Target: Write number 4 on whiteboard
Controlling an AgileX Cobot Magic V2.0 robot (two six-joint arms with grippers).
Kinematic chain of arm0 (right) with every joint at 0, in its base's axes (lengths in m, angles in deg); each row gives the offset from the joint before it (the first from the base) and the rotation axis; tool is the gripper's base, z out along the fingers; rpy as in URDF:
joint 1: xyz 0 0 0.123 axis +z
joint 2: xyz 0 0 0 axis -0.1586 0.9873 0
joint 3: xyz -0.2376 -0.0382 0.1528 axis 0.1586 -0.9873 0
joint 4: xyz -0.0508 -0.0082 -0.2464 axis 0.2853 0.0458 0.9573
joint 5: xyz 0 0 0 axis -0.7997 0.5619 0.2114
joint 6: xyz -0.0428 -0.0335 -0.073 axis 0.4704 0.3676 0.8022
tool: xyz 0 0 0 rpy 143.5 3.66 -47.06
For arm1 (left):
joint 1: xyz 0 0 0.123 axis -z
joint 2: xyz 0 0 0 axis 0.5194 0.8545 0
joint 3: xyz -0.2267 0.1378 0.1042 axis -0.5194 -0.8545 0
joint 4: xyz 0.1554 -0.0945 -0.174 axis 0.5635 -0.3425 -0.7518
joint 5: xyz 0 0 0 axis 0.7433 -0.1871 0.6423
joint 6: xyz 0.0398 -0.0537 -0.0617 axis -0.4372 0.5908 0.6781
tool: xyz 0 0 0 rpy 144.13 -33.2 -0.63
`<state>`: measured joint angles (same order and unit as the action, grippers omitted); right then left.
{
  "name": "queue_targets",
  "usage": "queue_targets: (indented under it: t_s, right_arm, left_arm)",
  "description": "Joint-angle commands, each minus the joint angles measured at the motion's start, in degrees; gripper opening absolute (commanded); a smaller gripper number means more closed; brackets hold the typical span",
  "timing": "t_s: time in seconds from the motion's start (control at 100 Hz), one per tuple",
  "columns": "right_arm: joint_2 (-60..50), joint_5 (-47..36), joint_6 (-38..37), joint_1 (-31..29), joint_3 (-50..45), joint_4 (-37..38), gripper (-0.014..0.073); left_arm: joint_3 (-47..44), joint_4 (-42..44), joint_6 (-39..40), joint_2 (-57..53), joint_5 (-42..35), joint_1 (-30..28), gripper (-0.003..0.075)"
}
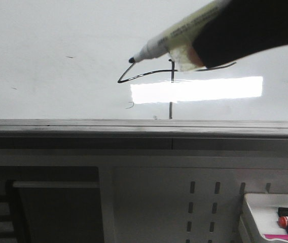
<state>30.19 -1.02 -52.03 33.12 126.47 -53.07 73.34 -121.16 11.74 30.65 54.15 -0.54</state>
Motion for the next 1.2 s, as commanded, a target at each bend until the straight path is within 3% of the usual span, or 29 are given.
queue_targets:
  t_s: [0.0,0.24,0.45,1.02,1.19]
  right_arm:
    - [-1.07,-5.99,0.89,1.83,-0.42,1.74,-0.0043]
    - [-1.07,-9.22,0.89,8.03,-1.96,6.51,-0.0046]
    - [-1.07,-9.91,0.89,9.18,-1.96,6.81,-0.0046]
    - [-1.07,-7.12,0.89,9.26,-1.96,6.70,-0.0046]
    - [-0.97,-7.08,0.89,9.26,-1.96,6.05,-0.0046]
  left_arm:
    - [4.32,-5.55,-7.55,3.89,1.51,0.07,0.0368]
    - [11.12,-5.98,-10.01,12.32,2.65,6.60,0.0368]
    - [15.50,-5.22,-10.09,19.07,2.54,13.39,0.0368]
    - [18.37,-10.03,-9.72,26.75,2.10,13.86,0.0364]
    - [18.37,-10.77,-9.72,28.56,2.10,13.86,0.0267]
